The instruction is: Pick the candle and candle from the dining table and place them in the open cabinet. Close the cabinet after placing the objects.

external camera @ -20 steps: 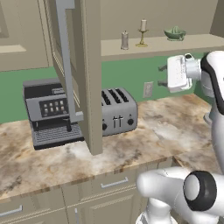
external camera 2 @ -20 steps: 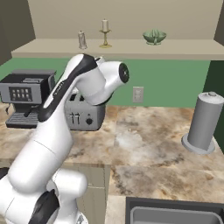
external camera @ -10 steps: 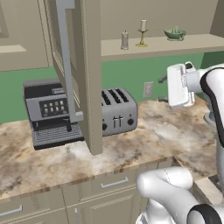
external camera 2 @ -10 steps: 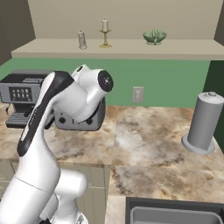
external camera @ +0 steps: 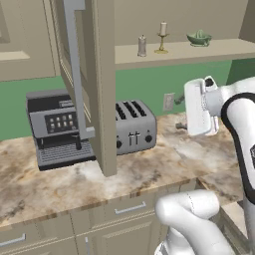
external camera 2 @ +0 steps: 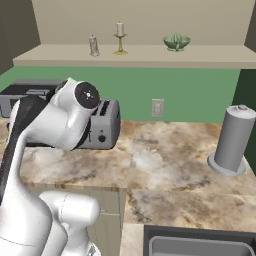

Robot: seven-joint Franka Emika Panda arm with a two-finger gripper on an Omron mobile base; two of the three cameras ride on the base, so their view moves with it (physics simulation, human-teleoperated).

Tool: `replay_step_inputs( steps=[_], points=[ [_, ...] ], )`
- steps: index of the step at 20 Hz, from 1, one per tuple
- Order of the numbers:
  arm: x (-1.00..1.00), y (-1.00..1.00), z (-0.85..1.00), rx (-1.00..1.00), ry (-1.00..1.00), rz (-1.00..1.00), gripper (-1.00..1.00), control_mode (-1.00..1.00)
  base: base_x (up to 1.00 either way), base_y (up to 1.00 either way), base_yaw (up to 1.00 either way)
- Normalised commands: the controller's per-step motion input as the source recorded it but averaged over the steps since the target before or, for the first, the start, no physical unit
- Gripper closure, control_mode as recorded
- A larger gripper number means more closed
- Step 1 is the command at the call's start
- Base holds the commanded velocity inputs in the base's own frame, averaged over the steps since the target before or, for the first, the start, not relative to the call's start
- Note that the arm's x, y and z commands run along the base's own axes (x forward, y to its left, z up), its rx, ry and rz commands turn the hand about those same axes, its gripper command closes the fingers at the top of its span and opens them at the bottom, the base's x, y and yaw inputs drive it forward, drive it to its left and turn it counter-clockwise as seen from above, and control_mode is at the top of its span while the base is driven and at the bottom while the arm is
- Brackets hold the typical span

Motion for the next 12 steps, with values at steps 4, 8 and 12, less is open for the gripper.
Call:
replay_step_inputs(
  steps=[4, 8, 12],
  points=[
    [-0.34, 0.24, -0.3, -0.22, -0.11, 0.0, -1.0, -1.0, 0.0, 0.0, 0.0],
    [-0.35, 0.09, -0.3, -0.25, -0.15, 0.02, -1.0, -1.0, 0.0, 0.0, 0.0],
    [-0.13, 0.03, -0.32, -0.24, -0.05, 0.04, -1.0, -1.0, 0.0, 0.0, 0.0]
  ],
)
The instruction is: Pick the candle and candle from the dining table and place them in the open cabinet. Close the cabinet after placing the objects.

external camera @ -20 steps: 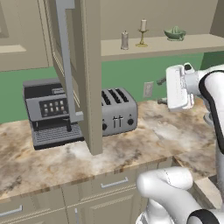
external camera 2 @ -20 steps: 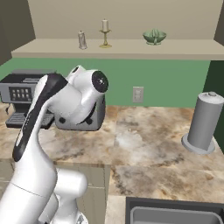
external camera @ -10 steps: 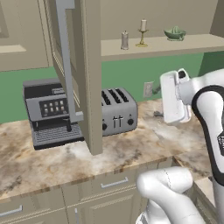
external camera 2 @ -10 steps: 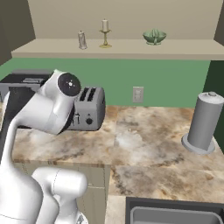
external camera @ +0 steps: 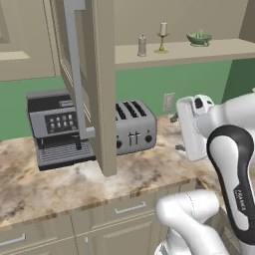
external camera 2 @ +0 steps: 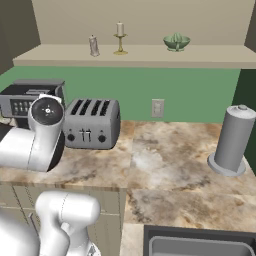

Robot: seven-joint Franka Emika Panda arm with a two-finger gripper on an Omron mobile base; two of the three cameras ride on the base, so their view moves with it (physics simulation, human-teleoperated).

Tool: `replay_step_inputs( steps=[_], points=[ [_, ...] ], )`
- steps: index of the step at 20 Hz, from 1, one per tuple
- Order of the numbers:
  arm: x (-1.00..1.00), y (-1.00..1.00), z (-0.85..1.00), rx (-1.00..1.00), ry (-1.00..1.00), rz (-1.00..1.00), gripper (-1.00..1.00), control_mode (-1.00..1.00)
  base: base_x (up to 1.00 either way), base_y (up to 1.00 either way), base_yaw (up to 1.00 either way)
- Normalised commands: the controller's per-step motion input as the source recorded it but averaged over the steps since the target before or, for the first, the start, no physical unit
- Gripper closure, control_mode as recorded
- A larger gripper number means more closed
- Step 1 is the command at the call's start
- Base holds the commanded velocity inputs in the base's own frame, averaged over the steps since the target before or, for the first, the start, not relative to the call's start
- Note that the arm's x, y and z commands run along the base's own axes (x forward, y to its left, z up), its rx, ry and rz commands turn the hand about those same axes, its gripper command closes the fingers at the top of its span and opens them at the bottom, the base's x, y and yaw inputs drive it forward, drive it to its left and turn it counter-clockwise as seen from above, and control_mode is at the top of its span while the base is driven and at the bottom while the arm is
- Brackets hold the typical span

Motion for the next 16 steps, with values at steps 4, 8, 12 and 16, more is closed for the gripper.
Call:
replay_step_inputs(
  steps=[4, 8, 12, 16],
  points=[
    [0.0, 0.03, -0.36, -0.24, -0.05, 0.03, -1.0, -1.0, 0.0, 0.0, 0.0],
    [0.0, 0.15, -0.24, -0.26, -0.13, 0.0, -1.0, -1.0, 0.0, 0.0, 0.0],
    [0.0, 0.13, -0.22, -0.24, -0.13, 0.0, -1.0, -1.0, 0.0, 0.0, 0.0],
    [0.01, 0.07, -0.15, -0.25, -0.2, 0.0, -1.0, -1.0, 0.0, 0.0, 0.0]
  ],
)
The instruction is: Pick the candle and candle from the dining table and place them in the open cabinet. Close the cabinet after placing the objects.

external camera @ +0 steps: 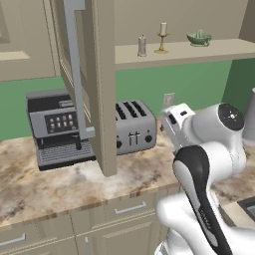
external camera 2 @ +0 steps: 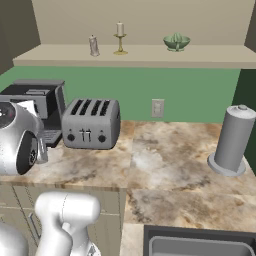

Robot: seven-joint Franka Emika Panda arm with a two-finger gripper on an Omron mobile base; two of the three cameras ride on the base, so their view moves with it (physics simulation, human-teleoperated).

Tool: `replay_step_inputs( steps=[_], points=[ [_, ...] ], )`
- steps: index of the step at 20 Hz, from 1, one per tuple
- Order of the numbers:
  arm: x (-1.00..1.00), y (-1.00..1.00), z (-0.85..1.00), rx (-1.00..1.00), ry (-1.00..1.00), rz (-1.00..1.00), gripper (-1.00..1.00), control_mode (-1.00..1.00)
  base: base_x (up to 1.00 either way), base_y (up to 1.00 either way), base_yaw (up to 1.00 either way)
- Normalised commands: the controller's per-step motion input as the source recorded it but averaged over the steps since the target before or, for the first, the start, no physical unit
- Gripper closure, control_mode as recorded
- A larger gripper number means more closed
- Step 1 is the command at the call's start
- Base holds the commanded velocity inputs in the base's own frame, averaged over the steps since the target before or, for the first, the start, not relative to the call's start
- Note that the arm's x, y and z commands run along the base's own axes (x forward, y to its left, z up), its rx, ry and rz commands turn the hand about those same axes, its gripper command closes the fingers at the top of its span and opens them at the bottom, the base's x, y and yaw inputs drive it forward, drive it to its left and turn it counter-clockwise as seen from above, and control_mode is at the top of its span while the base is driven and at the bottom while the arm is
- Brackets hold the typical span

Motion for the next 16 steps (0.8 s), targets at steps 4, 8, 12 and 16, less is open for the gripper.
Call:
replay_step_inputs(
  steps=[4, 8, 12, 16],
  points=[
    [0.0, 0.0, -0.07, -0.3, -0.3, 0.06, -1.0, -1.0, 0.0, 0.0, 0.0],
    [-0.16, 0.04, -0.02, -0.27, -0.3, 0.04, -1.0, -1.0, 0.0, 0.0, 0.0],
    [-0.15, 0.18, -0.15, -0.24, -0.29, 0.04, -1.0, -1.0, 0.0, 0.0, 0.0],
    [-0.52, 0.02, -0.2, -0.21, -0.31, 0.09, -1.0, -1.0, 0.0, 0.0, 0.0]
  ],
)
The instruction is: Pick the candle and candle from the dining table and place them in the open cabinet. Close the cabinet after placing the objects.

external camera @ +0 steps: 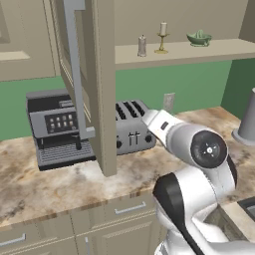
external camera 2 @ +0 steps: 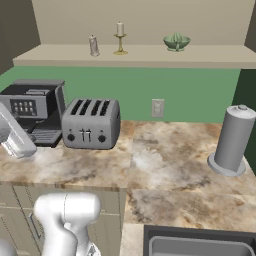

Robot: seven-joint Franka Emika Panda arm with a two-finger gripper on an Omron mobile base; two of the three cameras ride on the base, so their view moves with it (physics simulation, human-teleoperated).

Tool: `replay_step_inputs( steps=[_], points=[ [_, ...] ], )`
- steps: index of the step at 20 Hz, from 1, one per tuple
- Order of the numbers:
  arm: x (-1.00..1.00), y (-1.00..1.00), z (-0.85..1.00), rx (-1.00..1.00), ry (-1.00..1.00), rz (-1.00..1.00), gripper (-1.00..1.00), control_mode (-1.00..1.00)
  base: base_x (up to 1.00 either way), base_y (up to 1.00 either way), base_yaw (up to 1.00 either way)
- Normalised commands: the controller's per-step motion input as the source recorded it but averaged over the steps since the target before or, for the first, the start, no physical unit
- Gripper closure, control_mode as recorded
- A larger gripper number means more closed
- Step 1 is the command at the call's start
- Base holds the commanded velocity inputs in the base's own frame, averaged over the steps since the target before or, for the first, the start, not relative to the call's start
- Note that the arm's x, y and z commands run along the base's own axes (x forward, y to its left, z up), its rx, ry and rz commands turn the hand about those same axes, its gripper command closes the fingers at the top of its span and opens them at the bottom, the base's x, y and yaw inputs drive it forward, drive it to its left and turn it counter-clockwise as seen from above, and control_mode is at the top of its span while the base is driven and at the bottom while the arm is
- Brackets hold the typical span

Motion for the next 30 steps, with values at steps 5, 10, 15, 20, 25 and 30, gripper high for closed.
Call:
replay_step_inputs(
  steps=[5, 10, 15, 20, 25, 30],
  points=[
    [-0.46, 0.02, -0.33, -0.24, -0.33, 0.08, -1.0, -1.0, 0.0, 0.0, 0.0],
    [-0.17, -0.15, -0.44, -0.2, -0.46, 0.13, -1.0, -1.0, 0.0, 0.0, 0.0],
    [-0.36, -0.27, -0.4, -0.16, -0.43, 0.16, -1.0, -1.0, 0.0, 0.0, 0.0],
    [-0.28, -0.19, -0.63, -0.16, -0.29, 0.15, -1.0, -1.0, 0.0, 0.0, 0.0],
    [-0.34, -0.18, -0.59, -0.16, -0.27, 0.14, -1.0, -1.0, 0.0, 0.0, 0.0],
    [-0.06, -0.02, -0.67, -0.19, -0.2, 0.11, -1.0, -1.0, 0.0, 0.0, 0.0]
  ],
)
